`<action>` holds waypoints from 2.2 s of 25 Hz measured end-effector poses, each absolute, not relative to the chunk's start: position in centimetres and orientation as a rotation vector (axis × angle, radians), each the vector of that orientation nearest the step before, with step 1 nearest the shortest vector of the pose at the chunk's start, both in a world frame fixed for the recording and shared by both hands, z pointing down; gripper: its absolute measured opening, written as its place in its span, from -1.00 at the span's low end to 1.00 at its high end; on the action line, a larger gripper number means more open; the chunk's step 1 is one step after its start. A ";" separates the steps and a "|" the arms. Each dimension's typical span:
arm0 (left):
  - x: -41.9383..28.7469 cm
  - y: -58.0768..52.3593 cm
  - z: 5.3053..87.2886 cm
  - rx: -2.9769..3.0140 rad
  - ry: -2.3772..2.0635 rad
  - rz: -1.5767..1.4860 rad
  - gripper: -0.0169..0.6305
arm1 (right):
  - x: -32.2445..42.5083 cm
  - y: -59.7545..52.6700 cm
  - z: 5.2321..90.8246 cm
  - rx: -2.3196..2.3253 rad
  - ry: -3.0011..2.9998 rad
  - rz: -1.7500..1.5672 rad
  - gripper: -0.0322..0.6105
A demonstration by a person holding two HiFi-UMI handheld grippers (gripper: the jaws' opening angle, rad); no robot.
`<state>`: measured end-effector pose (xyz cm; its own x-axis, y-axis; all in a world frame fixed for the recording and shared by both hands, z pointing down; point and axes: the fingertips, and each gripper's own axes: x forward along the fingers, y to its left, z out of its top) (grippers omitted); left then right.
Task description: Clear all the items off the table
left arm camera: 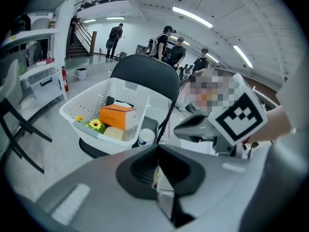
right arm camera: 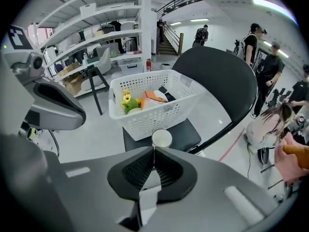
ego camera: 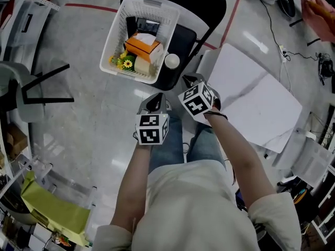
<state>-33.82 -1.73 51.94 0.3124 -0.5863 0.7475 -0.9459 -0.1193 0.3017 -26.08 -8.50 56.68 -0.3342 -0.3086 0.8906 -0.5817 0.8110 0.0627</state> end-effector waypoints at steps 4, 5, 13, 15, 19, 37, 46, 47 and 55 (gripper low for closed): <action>-33.3 -1.2 50.7 1.833 -1.360 0.603 -0.92 | -25.2 -7.4 54.4 0.710 -1.959 0.350 -0.90; -33.2 -1.2 50.4 1.841 -1.358 0.608 -0.92 | -25.1 -7.1 53.9 0.718 -1.965 0.357 -0.90; -32.0 0.0 47.7 1.885 -1.347 0.622 -0.92 | -23.7 -4.7 49.6 0.804 -2.025 0.442 -0.90; -31.6 0.1 47.1 1.897 -1.345 0.629 -0.92 | -23.3 -4.3 48.7 0.835 -2.041 0.484 -0.90; -30.6 0.3 45.9 1.944 -1.338 0.646 -0.92 | -22.6 -3.6 46.6 0.892 -2.087 0.551 -0.90; -23.9 0.1 40.9 2.113 -1.263 0.636 -0.92 | -17.1 -2.3 39.5 1.058 -2.215 0.604 -0.90; -23.8 -0.3 39.9 2.105 -1.289 0.620 -0.92 | -16.6 -1.8 39.5 1.062 -2.227 0.620 -0.90; -23.9 -0.2 39.8 2.104 -1.290 0.620 -0.92 | -16.7 -1.7 39.5 1.059 -2.231 0.620 -0.90; -24.2 0.0 39.4 2.103 -1.313 0.621 -0.92 | -17.3 -1.6 39.5 1.040 -2.248 0.609 -0.90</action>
